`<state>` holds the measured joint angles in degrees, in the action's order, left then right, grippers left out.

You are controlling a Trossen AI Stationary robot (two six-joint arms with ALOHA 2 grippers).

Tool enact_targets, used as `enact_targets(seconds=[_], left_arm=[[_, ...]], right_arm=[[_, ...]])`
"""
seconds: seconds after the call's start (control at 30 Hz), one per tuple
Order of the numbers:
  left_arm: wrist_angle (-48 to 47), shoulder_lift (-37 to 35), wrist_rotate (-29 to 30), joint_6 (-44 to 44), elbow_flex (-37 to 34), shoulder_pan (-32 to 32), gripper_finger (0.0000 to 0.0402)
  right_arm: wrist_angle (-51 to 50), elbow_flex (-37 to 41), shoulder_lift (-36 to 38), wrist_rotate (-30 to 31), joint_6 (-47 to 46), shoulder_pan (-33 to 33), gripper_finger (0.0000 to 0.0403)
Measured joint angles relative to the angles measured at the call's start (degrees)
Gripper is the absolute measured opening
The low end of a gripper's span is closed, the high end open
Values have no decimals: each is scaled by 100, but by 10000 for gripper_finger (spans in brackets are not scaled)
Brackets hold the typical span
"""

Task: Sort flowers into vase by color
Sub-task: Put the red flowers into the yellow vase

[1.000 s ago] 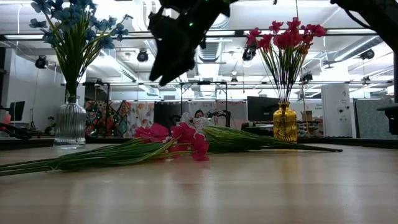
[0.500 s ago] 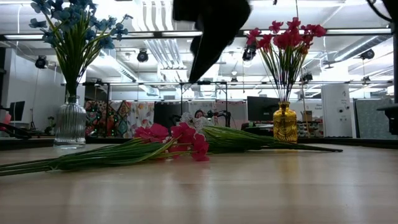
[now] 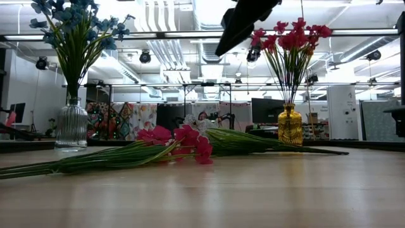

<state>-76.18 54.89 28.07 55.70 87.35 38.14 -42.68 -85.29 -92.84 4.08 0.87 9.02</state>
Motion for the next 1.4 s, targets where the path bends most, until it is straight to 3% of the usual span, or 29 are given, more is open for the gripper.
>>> enact_targets(seconds=[0.07, 0.2, 0.33, 0.53, 0.77, 0.93, 1.1, 1.4], left_arm=[[117, 83, 88, 106, -2, 492, 342], [526, 398, -496, 346, 0, 1798, 342], [510, 731, 595, 990, -28, 2921, 342], [638, 1361, 1846, 1970, -11, 3737, 342], [1153, 2415, 2115, 2060, -16, 3709, 342], [1464, 3051, 2300, 2728, -13, 3559, 342], [1549, 3659, 1883, 3431, -13, 3122, 342], [2455, 4737, 1640, 3186, -2, 2400, 342]], right_arm=[[26, 89, 141, 6, 44, -2, 350], [-33, 226, 279, 9, 60, 5, 350], [-75, 276, 312, 4, 174, 13, 350], [-109, 292, 325, -4, 280, 13, 350], [-455, 292, 328, -110, 44, 132, 350], [-672, 292, 339, -116, -126, 371, 350], [-862, 292, 347, -118, -312, 662, 350], [-1115, 310, 363, -107, -627, 1316, 350]])
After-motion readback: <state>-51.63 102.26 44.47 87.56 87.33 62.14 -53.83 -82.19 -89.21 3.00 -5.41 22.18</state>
